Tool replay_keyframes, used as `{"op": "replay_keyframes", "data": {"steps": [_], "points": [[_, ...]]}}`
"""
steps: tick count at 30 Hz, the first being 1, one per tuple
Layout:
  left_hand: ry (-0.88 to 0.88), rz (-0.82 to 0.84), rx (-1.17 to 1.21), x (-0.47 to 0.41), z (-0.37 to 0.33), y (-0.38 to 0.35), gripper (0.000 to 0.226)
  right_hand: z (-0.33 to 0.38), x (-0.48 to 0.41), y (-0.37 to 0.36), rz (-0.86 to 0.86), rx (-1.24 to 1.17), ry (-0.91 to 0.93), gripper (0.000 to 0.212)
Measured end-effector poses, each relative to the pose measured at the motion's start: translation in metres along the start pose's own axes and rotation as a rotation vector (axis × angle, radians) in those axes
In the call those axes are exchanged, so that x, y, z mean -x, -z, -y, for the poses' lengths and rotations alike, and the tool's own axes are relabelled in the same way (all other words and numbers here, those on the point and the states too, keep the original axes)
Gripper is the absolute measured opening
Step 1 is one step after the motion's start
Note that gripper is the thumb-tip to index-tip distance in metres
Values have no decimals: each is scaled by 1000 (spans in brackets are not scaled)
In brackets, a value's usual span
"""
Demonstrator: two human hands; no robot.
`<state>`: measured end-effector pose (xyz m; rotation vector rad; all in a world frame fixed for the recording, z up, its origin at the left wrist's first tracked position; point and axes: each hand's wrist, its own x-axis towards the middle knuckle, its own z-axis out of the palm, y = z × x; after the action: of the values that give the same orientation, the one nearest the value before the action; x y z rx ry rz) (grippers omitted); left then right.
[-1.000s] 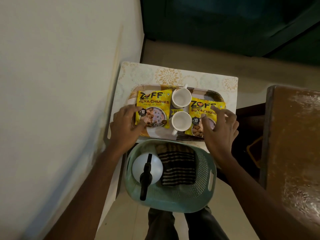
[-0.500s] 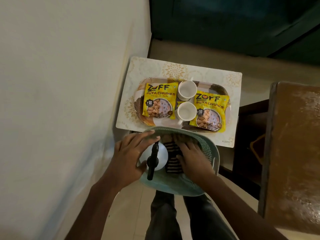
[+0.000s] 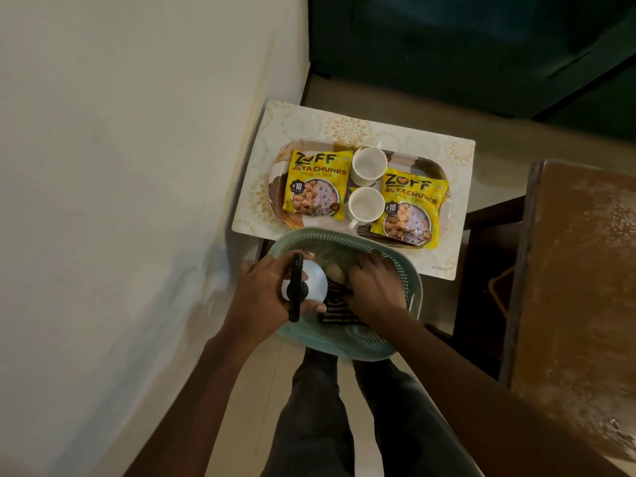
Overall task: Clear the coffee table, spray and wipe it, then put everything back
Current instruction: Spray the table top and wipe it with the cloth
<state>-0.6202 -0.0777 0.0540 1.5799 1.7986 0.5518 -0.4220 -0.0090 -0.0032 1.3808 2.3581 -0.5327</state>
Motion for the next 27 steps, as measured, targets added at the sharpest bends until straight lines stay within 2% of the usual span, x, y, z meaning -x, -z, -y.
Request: {"op": "replay_keyframes", "data": {"steps": [3, 5, 6, 9, 12, 16, 18, 23, 25, 27], "points": [[46, -19, 46, 2, -11, 0, 79, -5, 11, 5, 8, -19, 79, 40], [72, -41, 85, 5, -21, 2, 73, -9, 23, 14, 27, -188, 74, 39], [83, -52, 106, 7, -27, 3, 73, -11, 29, 21, 49, -332, 51, 36], [95, -109, 164, 14, -51, 13, 76, -18, 52, 51, 15, -829, -111, 7], [71, -157, 274, 23, -77, 26, 74, -24, 73, 84, -51, -1280, -347, 24], [53, -221, 294, 39, -117, 34, 71, -37, 107, 123, -61, -1728, -448, 39], [36, -263, 269, 52, -141, 34, 74, -41, 129, 142, -30, -1841, -497, 40], [15, -305, 327, 85, -187, 30, 70, -49, 177, 167, 103, -2037, -521, 20], [66, -289, 391, 99, -203, 28, 65, -52, 194, 169, 86, -2024, -492, 21], [93, -287, 433, 111, -213, 23, 56, -55, 207, 166, 5, -1895, -478, 19]]}}
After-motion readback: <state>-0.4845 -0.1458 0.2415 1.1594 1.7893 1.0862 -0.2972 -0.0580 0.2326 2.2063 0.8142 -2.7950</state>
